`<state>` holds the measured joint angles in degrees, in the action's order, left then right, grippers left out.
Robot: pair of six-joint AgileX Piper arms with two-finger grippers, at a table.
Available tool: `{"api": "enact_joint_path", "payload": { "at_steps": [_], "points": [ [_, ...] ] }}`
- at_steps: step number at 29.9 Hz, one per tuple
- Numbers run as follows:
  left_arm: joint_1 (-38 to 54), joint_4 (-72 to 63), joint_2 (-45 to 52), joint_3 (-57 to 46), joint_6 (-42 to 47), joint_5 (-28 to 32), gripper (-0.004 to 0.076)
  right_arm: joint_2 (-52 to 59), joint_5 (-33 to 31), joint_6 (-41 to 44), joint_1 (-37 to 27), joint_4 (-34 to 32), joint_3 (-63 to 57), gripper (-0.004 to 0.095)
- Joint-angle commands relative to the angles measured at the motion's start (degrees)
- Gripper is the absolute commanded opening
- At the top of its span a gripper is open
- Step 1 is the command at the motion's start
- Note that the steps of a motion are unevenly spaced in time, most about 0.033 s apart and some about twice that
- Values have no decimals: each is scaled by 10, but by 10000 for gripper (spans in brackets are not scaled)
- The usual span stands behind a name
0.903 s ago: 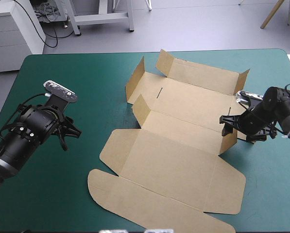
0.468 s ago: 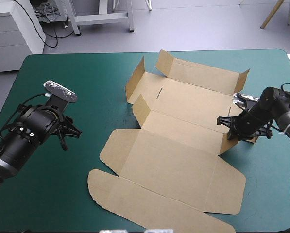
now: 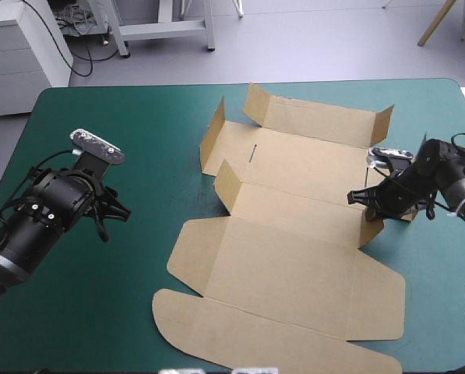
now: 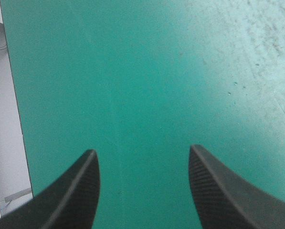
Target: Fold the box
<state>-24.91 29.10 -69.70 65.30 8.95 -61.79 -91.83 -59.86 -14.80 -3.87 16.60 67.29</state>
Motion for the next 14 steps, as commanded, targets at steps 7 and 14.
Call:
{"api": "enact_joint_path", "payload": {
  "at_steps": [7, 14],
  "points": [
    [0, -28, 43, 18, 30, 0, 242, 17, 51, -185, -1, 2, 41, -19],
    [0, -65, 100, 18, 30, -6, 137, 17, 97, -272, 0, 13, 68, -19]
  ]
}}
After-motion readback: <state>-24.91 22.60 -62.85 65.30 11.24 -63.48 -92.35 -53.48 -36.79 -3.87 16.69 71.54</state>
